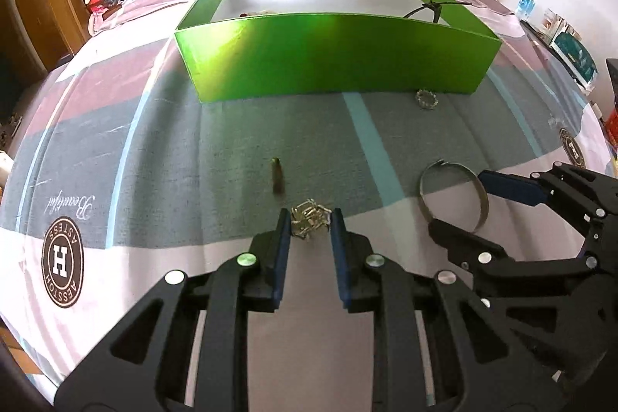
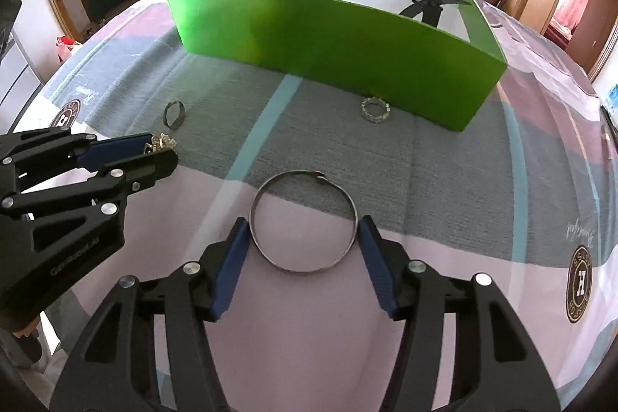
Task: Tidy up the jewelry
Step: 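Grasp the gold crystal charm with the left gripper while the right gripper moves over the silver bangle, then close the right gripper on the silver bangle rim while the left gripper holds the gold charm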
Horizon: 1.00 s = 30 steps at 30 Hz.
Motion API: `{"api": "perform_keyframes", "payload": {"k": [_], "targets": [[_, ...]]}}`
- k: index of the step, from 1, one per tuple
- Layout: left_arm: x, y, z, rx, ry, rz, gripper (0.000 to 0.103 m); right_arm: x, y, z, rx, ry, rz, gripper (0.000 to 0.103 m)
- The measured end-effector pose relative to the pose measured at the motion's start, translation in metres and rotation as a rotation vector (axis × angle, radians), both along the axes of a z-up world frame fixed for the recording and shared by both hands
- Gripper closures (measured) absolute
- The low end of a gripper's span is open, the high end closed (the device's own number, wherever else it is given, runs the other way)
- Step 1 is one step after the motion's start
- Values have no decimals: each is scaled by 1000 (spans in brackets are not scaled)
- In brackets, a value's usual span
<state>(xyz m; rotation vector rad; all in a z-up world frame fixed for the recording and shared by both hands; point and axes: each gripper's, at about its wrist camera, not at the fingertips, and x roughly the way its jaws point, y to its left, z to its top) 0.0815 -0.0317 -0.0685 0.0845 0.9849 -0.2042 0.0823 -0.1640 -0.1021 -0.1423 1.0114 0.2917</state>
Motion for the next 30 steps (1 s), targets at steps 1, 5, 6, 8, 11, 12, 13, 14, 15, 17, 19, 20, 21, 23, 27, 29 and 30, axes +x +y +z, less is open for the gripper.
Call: {"api": "perform_keyframes", "payload": {"k": [1,5,6,8,11,12,13,14,15,17,19,20,21,23,27,29,30], "targets": [[0,1,0,-2,0,2,82,0,-2,1,3,-3,-8,46],[-2,6,7,-19,-18,10,82,-2,-9,11,21,-32,-30,46],[-2,8,9,-21,-25,12,82,-1,-11,13,22,-37,-35,46],[-2,9,12,-20,-33,16,82,1,-13,12,12,-34,-47,46],[-1,9,14,-21,-35,18,82,4,-14,8,12,-17,-51,46],[0,8,15,-20,-33,18,82,4,-14,7,13,-12,-50,46],[0,7,14,-19,-32,18,82,4,-13,7,13,-10,-50,46],[1,6,14,-18,-30,18,82,4,-13,6,15,-7,-50,46],[1,6,14,-17,-30,17,82,3,-13,6,16,-5,-51,46],[0,6,14,-15,-33,16,82,3,-11,6,14,-4,-53,46],[1,4,15,-13,-37,13,82,3,-11,6,11,-5,-54,46],[1,3,15,-13,-38,12,82,3,-11,7,10,-6,-55,46],[1,3,15,-13,-39,11,82,3,-11,7,10,-6,-57,46],[0,3,15,-13,-39,9,82,6,-11,6,10,-5,-61,46],[1,2,14,-13,-35,6,82,9,-10,4,7,2,-64,46],[1,2,14,-13,-35,5,82,8,-10,3,7,5,-65,46],[1,2,14,-13,-35,4,82,8,-10,3,8,6,-65,46]]}}
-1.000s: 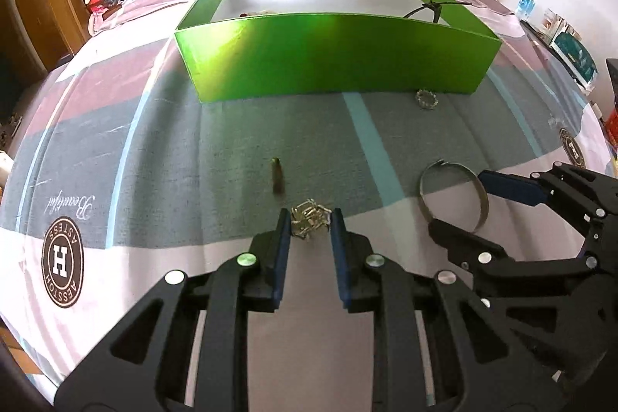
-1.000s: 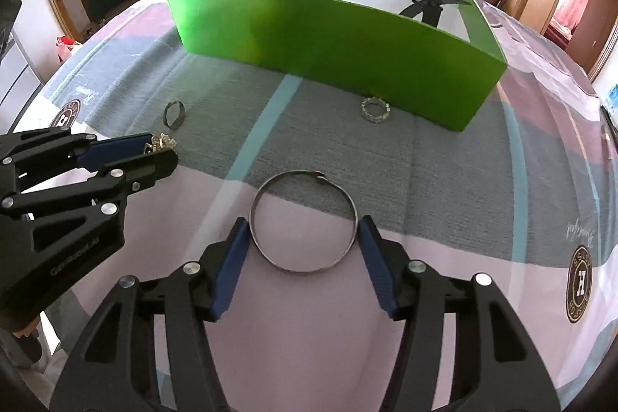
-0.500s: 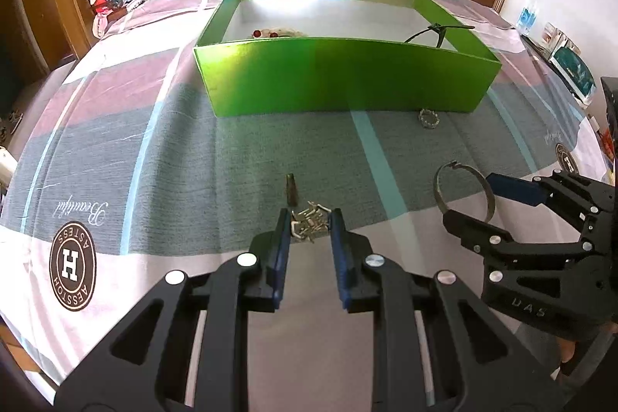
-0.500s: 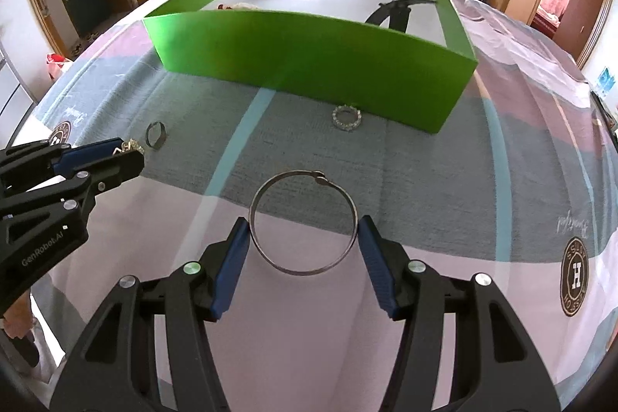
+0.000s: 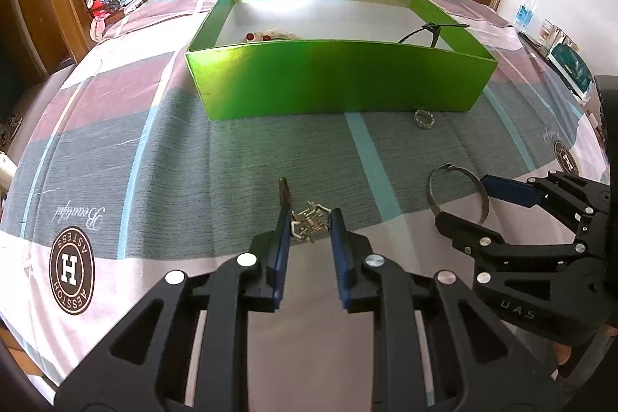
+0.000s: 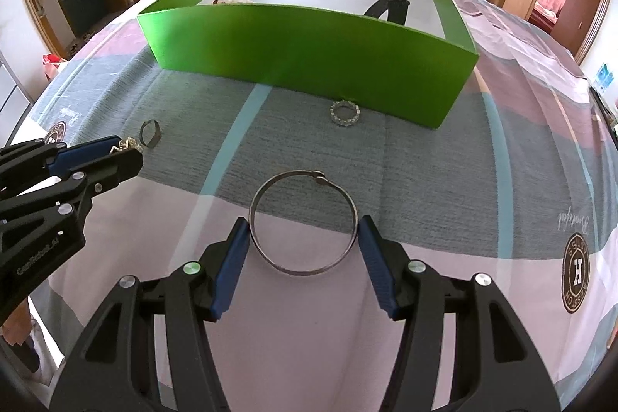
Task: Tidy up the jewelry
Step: 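Close the right gripper on the silver bangle rim while the left gripper holds the gold charm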
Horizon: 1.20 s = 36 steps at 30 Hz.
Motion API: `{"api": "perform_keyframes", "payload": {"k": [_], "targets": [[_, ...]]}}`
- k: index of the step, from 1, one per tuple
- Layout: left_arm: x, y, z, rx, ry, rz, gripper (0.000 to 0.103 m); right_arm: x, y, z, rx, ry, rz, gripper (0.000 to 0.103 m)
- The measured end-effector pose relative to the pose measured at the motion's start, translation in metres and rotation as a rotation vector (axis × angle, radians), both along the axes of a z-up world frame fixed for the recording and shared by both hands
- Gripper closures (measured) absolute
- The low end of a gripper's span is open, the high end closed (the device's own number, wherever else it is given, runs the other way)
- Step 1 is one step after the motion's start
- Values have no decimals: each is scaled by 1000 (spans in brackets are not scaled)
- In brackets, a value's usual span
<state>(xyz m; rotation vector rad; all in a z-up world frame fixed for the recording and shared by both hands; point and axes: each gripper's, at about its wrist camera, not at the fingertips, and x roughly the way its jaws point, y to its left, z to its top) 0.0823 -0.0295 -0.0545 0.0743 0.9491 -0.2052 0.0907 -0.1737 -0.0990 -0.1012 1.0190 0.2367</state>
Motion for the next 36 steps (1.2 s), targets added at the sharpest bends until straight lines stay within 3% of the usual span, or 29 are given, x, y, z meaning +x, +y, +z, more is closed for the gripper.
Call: {"api": "perform_keyframes", "payload": {"k": [8,17,27,33,36], "targets": [[-1,-2,1,-2,0,-1,82,-2,-2,1,-7,-8,-8,46],[-13,-7,3,3,-22,-23,82,2,-25,0,-21,-2,-103,45],[-16,-8,0,-4,-10,-36,82,-4,-14,-2,-30,-17,-85,45],[-13,-9,-1,-4,-6,-31,82,-7,-33,8,66,-13,-113,45],[-12,-10,-3,-5,-2,-31,82,-5,-43,14,34,-41,-162,45]]}}
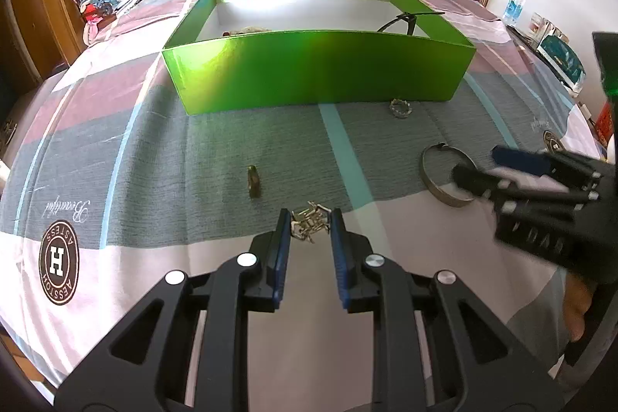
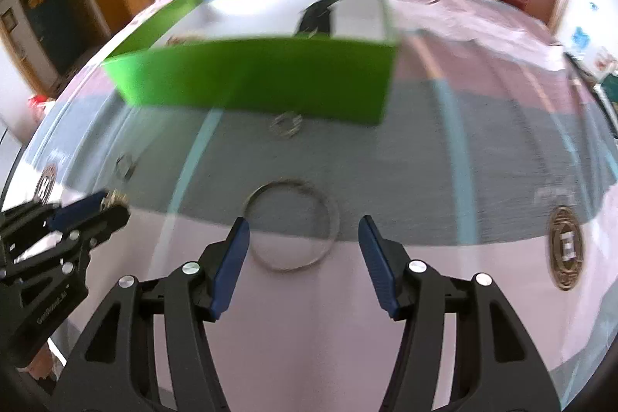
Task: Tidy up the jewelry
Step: 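Close the right gripper on the silver bangle rim while the left gripper holds the gold charm, then carry the charm and bangle over the green box and open both grippers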
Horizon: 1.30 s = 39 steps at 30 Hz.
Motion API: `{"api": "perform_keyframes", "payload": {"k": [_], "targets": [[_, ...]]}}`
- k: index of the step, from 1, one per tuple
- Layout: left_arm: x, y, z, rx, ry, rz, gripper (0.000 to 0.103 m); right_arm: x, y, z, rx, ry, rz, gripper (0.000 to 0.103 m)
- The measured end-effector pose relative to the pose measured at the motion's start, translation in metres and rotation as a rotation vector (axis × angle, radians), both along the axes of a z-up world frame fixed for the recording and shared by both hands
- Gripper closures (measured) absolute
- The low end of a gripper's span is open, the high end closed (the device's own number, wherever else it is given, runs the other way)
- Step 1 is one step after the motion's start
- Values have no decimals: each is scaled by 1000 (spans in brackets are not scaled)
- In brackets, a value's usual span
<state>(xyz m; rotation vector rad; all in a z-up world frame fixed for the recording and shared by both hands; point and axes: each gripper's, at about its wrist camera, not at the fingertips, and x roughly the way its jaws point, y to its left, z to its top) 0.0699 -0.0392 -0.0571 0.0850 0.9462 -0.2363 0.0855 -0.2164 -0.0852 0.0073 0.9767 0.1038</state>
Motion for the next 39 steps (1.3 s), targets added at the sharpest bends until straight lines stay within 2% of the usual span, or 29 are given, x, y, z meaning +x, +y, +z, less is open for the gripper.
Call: {"api": "perform_keyframes", "payload": {"k": [1,2,4,9,14,32,35,39], "targets": [[0,-1,-1,0,2,-1,82,1,-1,-2,-10,5,-3,52],[0,-1,-1,-1,3,-3,82,3,-1,-6,-27,27,-4,67],[0,-2,-2,-2,5,-7,82,5,1,-12,-35,48,4,76],[1,-2,-4,0,13,-2,82,6,14,-12,-63,24,38,85],[2,-2,-6,0,17,-3,82,4,25,-12,-82,7,79,99],[8,8,-1,-5,2,17,82,5,20,6,-73,-35,61,100],[14,11,14,1,-38,30,82,6,17,29,-65,-96,58,99],[28,17,58,-9,-154,46,82,10,8,75,-3,-225,34,99]]}}
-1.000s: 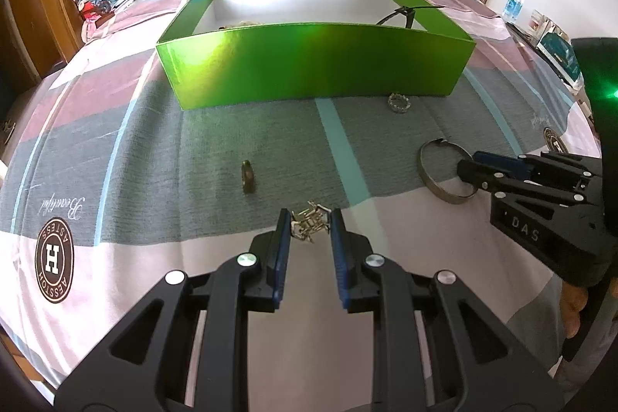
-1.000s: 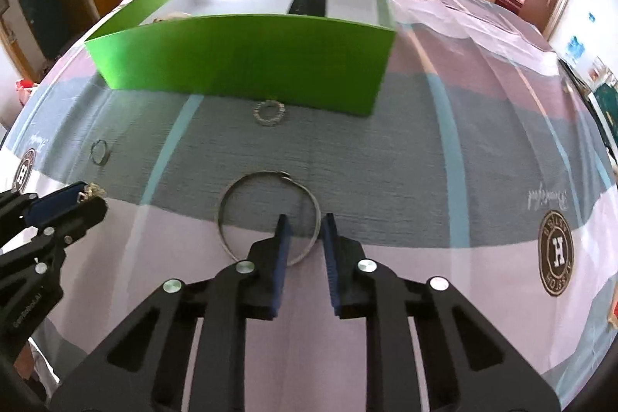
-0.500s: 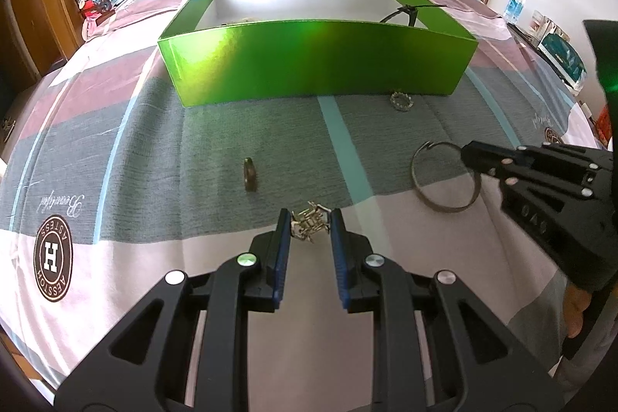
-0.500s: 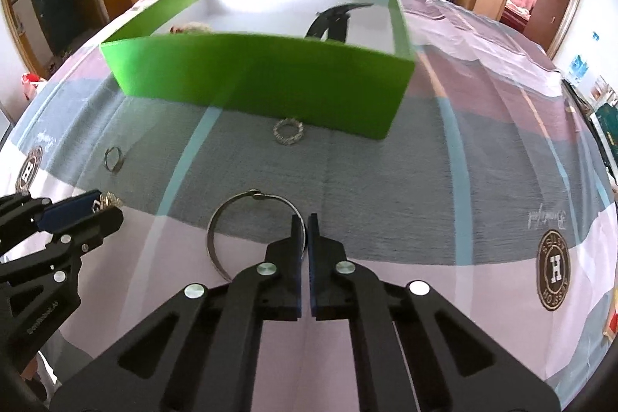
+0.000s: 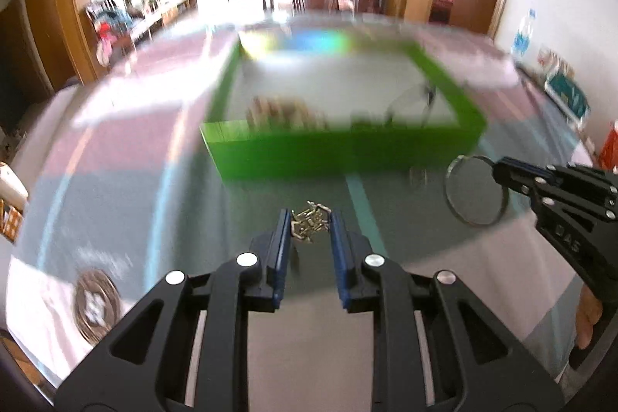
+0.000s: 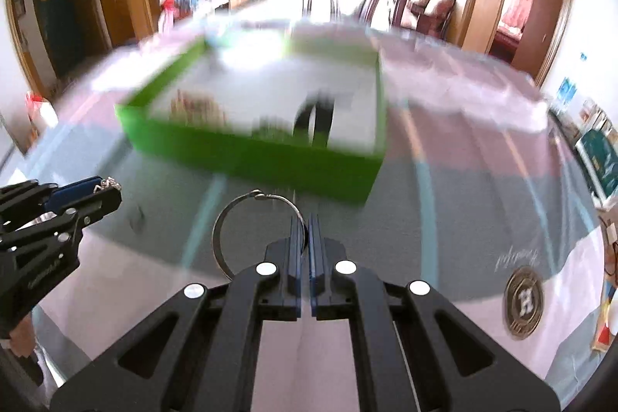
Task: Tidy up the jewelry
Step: 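Carry the charm and bangle over the green box and open both grippers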
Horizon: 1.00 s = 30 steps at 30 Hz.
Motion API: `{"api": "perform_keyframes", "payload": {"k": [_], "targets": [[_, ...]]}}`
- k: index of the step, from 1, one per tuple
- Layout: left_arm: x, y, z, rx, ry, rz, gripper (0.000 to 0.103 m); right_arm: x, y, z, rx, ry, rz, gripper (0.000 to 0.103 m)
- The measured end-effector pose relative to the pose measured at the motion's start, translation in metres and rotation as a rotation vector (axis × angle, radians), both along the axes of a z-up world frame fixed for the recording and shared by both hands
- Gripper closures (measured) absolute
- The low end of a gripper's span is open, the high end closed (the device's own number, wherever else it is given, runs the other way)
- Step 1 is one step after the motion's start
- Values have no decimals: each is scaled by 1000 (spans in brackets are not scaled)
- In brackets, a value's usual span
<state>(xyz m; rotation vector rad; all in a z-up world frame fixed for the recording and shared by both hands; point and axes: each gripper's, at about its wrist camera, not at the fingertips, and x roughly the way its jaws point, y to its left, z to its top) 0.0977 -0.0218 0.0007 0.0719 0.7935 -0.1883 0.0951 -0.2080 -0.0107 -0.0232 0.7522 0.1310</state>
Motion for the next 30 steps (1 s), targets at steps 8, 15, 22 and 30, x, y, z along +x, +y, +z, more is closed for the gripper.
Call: {"api": "perform_keyframes", "payload": {"k": [8,15,22,30], "targets": [[80,-13,51,16,-81,-40,82,57,-7,43,25,-87,-65,99],[152,-23,3,18,72,2,82,113,12,-14,-57,61,-85,99],[143,-6,2,-28,41,34,52,90,12,-2,-38,-22,-50,71],[59,22,4,33,7,94,43,36,-4,-3,62,60,69,66]]}}
